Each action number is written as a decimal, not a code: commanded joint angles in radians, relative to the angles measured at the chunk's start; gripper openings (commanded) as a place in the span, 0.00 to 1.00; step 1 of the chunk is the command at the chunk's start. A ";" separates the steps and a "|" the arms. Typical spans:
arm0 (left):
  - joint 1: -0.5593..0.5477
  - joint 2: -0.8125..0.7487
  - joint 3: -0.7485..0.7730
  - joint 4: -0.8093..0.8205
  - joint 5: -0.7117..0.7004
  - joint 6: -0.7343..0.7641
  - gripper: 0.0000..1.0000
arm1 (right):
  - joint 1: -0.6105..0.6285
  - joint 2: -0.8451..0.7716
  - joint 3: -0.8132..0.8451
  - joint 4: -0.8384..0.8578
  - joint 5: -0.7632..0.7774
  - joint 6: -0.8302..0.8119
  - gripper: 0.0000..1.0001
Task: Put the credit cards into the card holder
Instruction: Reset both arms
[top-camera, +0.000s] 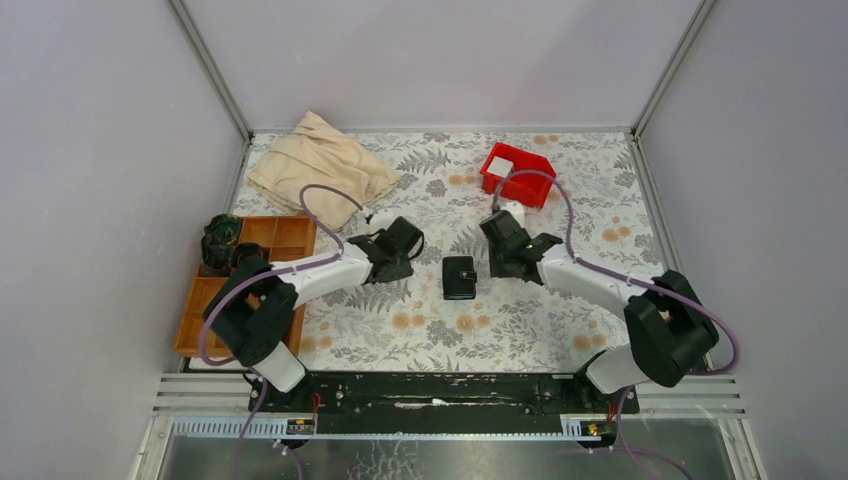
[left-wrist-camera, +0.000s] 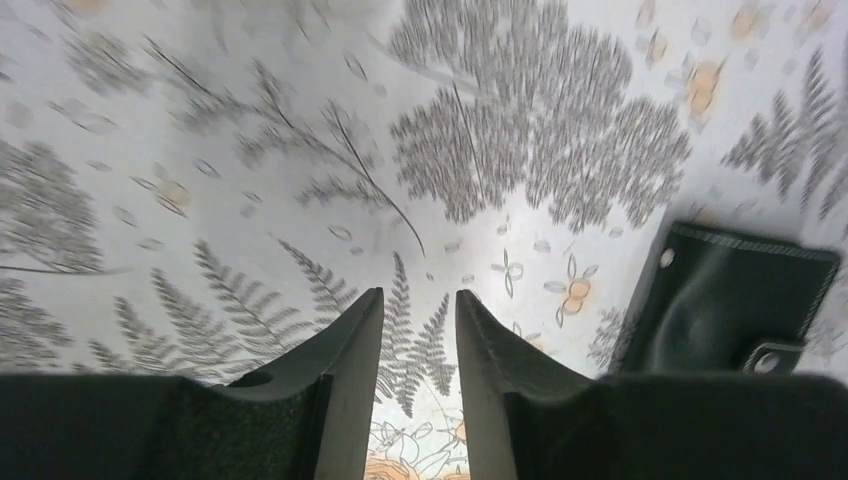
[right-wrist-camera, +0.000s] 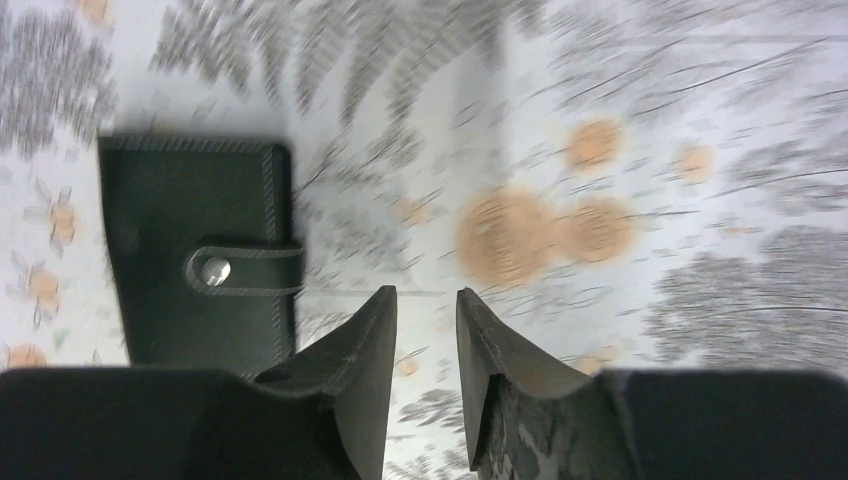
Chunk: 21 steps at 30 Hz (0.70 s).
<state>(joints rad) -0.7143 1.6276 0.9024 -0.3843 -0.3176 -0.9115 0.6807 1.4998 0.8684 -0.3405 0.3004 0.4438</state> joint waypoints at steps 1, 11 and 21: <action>0.067 -0.085 0.078 -0.056 -0.123 0.067 0.42 | -0.112 -0.117 0.040 -0.005 0.192 -0.063 0.37; 0.204 -0.235 0.071 0.022 -0.272 0.192 0.52 | -0.220 -0.253 -0.013 0.101 0.468 -0.123 0.70; 0.217 -0.520 -0.240 0.317 -0.326 0.348 0.62 | -0.288 -0.500 -0.149 0.129 0.461 -0.108 0.96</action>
<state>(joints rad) -0.5030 1.2068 0.7704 -0.2539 -0.5934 -0.6365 0.3927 1.0607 0.7521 -0.2600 0.7341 0.3393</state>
